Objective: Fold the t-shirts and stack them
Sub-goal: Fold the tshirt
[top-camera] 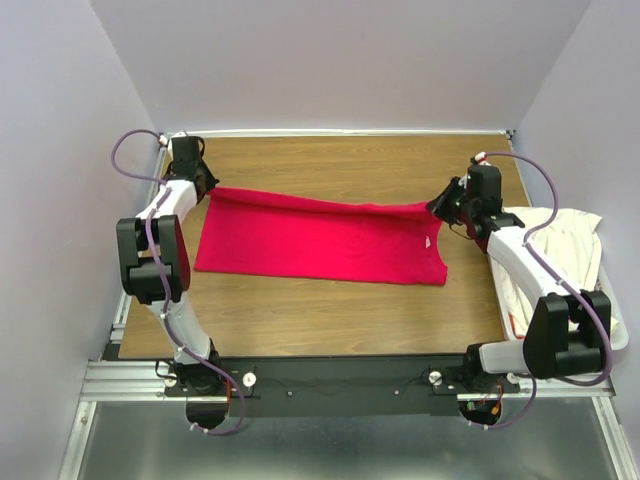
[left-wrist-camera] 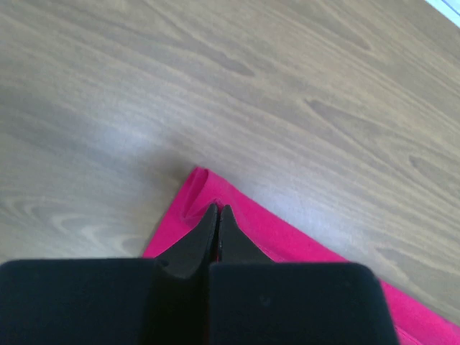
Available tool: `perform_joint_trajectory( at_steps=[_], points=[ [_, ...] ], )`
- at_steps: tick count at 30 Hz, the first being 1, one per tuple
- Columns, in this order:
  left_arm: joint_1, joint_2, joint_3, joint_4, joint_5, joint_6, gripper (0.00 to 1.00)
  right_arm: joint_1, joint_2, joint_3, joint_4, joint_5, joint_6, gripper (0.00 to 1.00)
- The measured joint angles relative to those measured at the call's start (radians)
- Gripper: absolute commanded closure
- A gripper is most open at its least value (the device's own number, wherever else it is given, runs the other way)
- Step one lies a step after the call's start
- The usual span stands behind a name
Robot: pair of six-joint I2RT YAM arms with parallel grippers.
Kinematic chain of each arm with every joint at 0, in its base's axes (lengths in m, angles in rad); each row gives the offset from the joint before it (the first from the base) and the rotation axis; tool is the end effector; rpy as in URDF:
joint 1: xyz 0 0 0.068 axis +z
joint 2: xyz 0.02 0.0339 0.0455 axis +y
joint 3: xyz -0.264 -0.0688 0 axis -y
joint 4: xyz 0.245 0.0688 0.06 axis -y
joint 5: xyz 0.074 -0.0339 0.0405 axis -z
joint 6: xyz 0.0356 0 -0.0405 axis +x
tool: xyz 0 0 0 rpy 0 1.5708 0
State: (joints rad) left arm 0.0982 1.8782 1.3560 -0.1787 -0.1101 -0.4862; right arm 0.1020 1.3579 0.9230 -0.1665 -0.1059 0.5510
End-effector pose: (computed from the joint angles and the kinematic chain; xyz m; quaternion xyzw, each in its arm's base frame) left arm 0.4233 0.0456 0.2244 -0.2830 0.8605 -0.0321 0.4225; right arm 0.2999 0.0345 0.2608 0.1727 0.8669 0.1936 0.4257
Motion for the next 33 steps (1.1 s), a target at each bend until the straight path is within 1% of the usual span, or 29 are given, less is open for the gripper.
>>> perform_joint_trajectory(
  at_steps=[5,12,25,33],
  points=[
    [0.0,-0.053,-0.081,0.032,0.008,-0.016,1.0,0.001,-0.012,-0.04,0.001,0.0,0.005,0.99],
    [0.0,-0.058,-0.148,0.05,0.014,-0.037,1.0,0.001,-0.017,-0.096,0.001,0.0,0.014,0.99],
    [0.0,-0.067,-0.207,0.051,0.014,-0.079,1.0,0.001,-0.043,-0.215,0.0,0.0,0.044,1.0],
    [0.0,-0.109,-0.247,0.06,0.014,-0.103,1.0,0.001,-0.047,-0.255,0.001,0.0,0.057,1.0]
  ],
)
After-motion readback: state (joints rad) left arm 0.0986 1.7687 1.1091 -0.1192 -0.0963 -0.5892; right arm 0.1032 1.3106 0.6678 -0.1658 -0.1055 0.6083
